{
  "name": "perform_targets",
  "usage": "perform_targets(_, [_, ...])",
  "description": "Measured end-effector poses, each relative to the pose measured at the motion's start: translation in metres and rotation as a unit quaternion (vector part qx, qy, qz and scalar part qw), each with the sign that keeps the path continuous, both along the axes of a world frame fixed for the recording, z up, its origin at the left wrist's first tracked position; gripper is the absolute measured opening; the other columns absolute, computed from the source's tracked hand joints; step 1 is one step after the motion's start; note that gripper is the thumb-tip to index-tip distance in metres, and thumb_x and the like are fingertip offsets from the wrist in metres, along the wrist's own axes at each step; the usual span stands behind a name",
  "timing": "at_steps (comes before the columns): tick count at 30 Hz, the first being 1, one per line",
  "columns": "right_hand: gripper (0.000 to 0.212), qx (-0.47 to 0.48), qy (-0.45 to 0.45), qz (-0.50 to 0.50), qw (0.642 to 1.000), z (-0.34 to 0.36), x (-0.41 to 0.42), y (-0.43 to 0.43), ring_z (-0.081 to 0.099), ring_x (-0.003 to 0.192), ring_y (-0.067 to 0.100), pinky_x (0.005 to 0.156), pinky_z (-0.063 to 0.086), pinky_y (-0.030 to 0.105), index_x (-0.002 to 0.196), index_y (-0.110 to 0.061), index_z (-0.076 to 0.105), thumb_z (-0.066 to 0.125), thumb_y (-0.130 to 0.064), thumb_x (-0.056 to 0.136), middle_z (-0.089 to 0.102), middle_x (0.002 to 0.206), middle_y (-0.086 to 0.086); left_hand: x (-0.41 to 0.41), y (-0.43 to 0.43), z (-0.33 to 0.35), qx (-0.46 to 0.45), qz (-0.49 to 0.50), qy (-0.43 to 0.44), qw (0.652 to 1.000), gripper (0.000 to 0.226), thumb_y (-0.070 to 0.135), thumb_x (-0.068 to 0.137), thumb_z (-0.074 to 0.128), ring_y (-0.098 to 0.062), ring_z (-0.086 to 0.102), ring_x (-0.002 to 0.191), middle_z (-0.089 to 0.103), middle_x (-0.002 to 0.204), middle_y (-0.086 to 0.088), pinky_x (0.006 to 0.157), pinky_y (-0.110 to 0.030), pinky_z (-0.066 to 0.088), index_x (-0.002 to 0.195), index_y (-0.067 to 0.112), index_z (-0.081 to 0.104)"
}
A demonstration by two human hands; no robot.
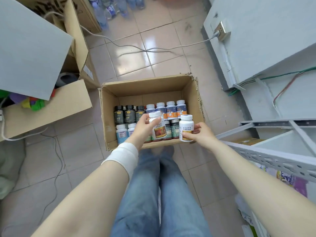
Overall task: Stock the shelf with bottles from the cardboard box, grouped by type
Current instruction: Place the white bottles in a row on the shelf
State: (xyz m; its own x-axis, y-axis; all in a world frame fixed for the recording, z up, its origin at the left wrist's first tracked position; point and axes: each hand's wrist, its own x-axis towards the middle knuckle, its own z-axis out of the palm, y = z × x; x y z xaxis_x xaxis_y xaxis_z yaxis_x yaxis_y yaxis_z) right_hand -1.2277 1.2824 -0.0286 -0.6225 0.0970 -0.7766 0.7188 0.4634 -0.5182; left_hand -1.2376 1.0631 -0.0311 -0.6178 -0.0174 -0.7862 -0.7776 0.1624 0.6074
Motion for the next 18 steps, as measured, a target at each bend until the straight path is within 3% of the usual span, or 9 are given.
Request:
perform_targets(3, [0.053,-0.034,0.041,-0.063,0.997,0.038,0.025,0.004,0.057,0.091,0.012,0.083,0.045,0.029,0.103,-0.02,0.046,0.083,-0.027,0.065,0.057,0.097,-0.005,-0.001,0.007,0.045,0.053,-0.04,0.053,0.996,0.061,0.051,0.08,0.059,-0.019,0.056,0.113,0.055,0.126,0.0,0.088,-0.036,0.049,0.132,0.023,0.044])
perform_targets(6, [0.055,-0.049,0.095,-0.133,0.985,0.081,0.064,0.003,0.058,0.087,0.004,0.078,0.045,0.024,0.107,-0.023,0.047,0.083,-0.026,0.065,0.059,0.096,-0.01,0.01,0.016,0.091,0.099,-0.086,0.109,0.985,0.023,0.048,0.081,0.056,-0.013,0.061,0.103,0.064,0.107,0.01,0.081,-0.031,0.05,0.103,0.04,0.053])
perform_targets(8, [0.05,-0.054,0.137,-0.184,0.972,0.111,0.095,0.001,0.059,0.086,0.002,0.072,0.044,0.018,0.106,-0.023,0.051,0.082,-0.021,0.066,0.062,0.093,-0.014,0.021,0.021,0.12,0.129,-0.112,0.138,0.976,0.012,0.044,0.088,0.052,-0.009,0.063,0.096,0.064,0.106,0.006,0.074,-0.026,0.05,0.099,0.04,0.051])
perform_targets(13, [0.042,-0.044,0.229,-0.268,0.935,0.19,0.172,0.001,0.063,0.086,0.007,0.074,0.048,0.016,0.102,-0.023,0.056,0.08,-0.014,0.069,0.067,0.095,-0.004,0.062,0.043,0.203,0.208,-0.184,0.191,0.942,0.014,0.035,0.094,0.049,-0.009,0.066,0.088,0.064,0.105,0.0,0.064,-0.022,0.056,0.107,0.032,0.048])
perform_targets(15, [0.039,-0.027,0.271,-0.299,0.915,0.224,0.2,0.006,0.063,0.077,-0.001,0.064,0.047,0.007,0.097,-0.025,0.057,0.08,-0.012,0.069,0.068,0.091,-0.004,0.081,0.059,0.239,0.237,-0.211,0.209,0.925,0.016,0.036,0.094,0.047,-0.013,0.065,0.091,0.066,0.101,0.002,0.074,-0.03,0.057,0.109,0.03,0.049])
perform_targets(18, [0.037,-0.012,0.32,-0.322,0.891,0.273,0.243,0.021,0.064,0.077,0.001,0.071,0.05,0.015,0.091,-0.027,0.057,0.08,-0.01,0.068,0.068,0.089,-0.004,0.111,0.09,0.289,0.268,-0.251,0.245,0.897,0.025,0.04,0.094,0.043,-0.02,0.063,0.097,0.064,0.107,-0.004,0.083,-0.04,0.054,0.114,0.027,0.049])
